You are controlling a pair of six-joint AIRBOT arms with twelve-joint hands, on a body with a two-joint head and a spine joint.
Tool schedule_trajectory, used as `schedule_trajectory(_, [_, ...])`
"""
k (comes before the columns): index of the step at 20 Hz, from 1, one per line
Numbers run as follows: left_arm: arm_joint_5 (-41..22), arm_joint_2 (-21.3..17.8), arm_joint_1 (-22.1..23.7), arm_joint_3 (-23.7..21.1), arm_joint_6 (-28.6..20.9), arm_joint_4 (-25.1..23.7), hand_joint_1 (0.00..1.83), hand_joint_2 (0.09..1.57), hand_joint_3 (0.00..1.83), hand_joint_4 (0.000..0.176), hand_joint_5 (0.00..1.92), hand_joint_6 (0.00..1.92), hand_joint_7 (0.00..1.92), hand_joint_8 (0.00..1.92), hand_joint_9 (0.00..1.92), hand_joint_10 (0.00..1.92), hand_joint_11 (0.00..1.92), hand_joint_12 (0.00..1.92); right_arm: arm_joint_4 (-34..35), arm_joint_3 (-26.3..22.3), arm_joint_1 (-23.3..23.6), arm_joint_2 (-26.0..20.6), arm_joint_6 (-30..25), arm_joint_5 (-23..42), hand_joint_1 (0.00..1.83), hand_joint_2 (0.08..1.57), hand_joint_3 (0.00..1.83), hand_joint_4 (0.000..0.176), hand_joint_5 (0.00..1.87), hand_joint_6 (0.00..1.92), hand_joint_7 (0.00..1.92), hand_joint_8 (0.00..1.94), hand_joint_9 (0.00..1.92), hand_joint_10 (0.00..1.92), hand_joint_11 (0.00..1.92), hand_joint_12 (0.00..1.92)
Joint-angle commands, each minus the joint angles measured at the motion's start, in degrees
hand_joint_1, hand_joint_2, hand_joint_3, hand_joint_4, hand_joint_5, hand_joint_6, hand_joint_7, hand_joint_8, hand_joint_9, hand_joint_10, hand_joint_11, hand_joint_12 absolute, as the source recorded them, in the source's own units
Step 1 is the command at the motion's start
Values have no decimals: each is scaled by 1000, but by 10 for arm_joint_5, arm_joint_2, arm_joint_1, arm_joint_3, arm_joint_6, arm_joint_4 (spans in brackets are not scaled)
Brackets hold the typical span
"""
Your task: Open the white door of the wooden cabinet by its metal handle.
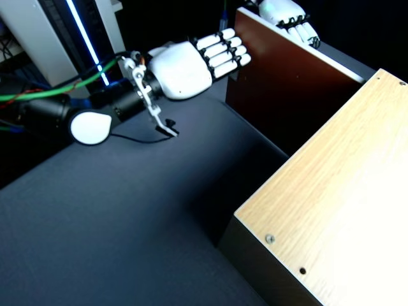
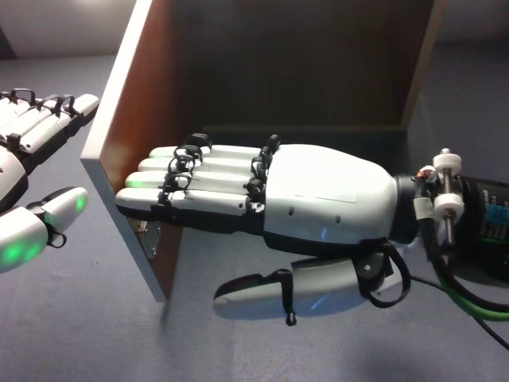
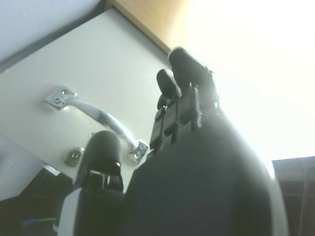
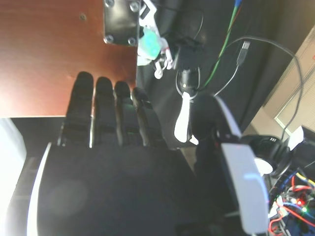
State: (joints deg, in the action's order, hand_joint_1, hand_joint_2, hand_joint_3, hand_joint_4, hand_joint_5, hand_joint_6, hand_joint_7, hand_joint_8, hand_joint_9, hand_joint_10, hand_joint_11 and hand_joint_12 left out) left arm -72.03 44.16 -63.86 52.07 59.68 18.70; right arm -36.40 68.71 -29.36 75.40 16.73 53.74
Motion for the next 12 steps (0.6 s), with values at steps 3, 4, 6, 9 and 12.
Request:
schedule_trajectory(3, [-76,1,3,0,-1,4,0,1571,102,0,0,0,68,590,0,517,0,1921,32,-11,-11,-27,-2,70,14,1466,17,0,33,8,0,0,0,0,0,0])
schedule_trajectory(4, [-77,1,3,-1,-1,4,0,1571,102,0,0,0,68,590,0,516,0,1921,38,-14,-18,-38,-2,73,6,1470,15,0,16,1,0,0,0,0,0,0])
schedule_trajectory(6, [-77,1,1,-2,-2,5,0,1571,102,0,0,0,68,591,0,516,0,1921,48,-16,-24,-52,-2,77,25,1464,4,0,0,0,0,0,0,0,0,0])
schedule_trajectory(9, [-78,1,-6,-4,-6,6,0,1571,102,0,0,0,68,591,0,516,0,1921,79,-16,-37,-73,15,79,8,1461,0,0,0,0,0,0,0,0,0,0])
schedule_trajectory(12, [-84,0,-7,-5,-9,5,64,1507,43,0,1,7,13,146,0,114,0,931,121,-16,-53,-101,37,84,0,1440,0,0,0,0,0,0,0,0,0,0])
